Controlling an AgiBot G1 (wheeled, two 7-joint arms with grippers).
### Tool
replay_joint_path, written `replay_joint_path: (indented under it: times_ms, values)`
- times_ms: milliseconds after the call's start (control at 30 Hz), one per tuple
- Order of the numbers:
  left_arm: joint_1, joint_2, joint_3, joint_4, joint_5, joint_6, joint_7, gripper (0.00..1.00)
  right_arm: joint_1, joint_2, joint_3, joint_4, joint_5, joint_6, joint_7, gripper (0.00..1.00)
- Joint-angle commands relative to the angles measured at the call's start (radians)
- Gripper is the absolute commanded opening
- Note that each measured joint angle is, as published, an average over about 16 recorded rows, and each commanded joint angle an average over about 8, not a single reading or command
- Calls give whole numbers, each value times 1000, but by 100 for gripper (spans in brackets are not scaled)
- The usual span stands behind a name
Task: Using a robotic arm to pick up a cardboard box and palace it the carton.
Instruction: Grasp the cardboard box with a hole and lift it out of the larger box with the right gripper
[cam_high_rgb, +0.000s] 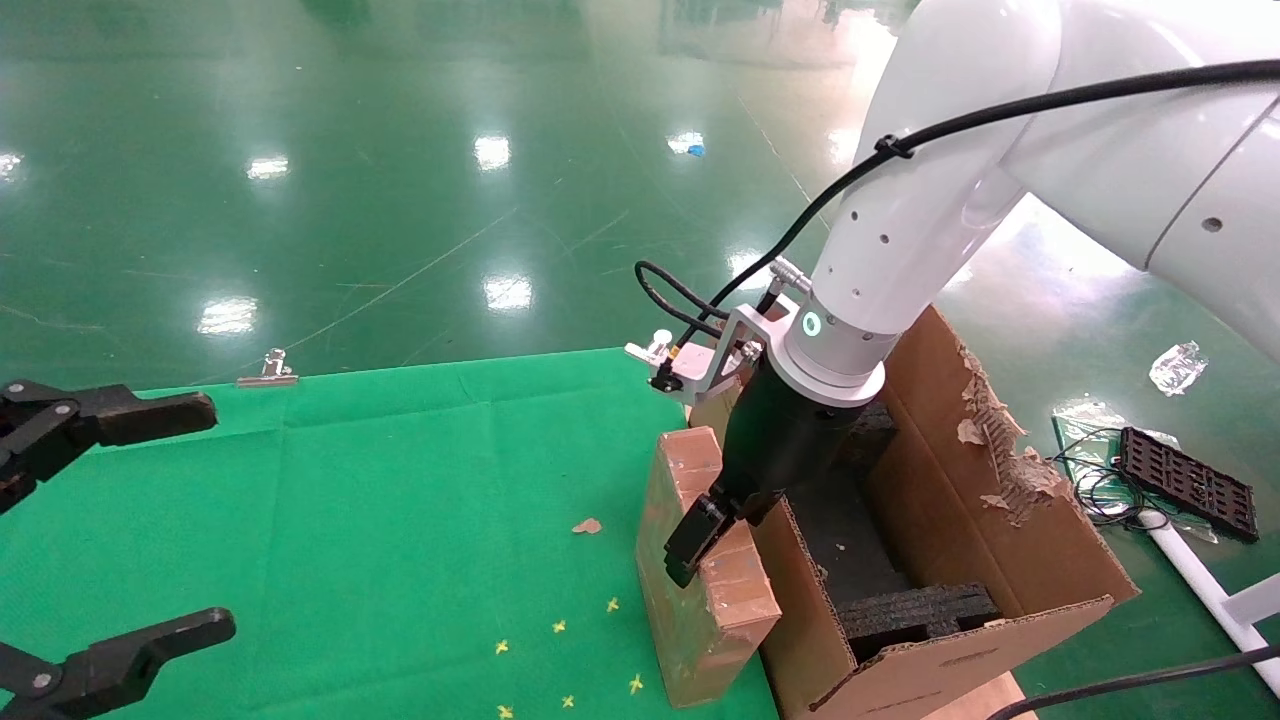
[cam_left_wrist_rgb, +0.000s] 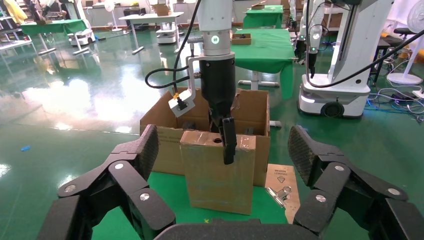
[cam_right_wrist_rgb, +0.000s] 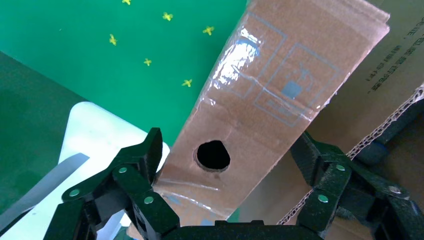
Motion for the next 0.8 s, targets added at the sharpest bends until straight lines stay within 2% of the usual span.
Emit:
replay_joint_path:
  times_ms: [33, 567, 800]
  values:
    - [0, 0, 0, 0, 0, 0, 0, 0, -2, 2, -1, 5, -3, 6, 4, 0]
    - [0, -1, 1, 0, -1, -1, 1, 0, -2, 17, -10, 29, -17, 14, 21, 0]
    - [0, -1, 2, 0, -1, -1, 1, 0, 32, 46, 19, 37, 1, 34, -21, 0]
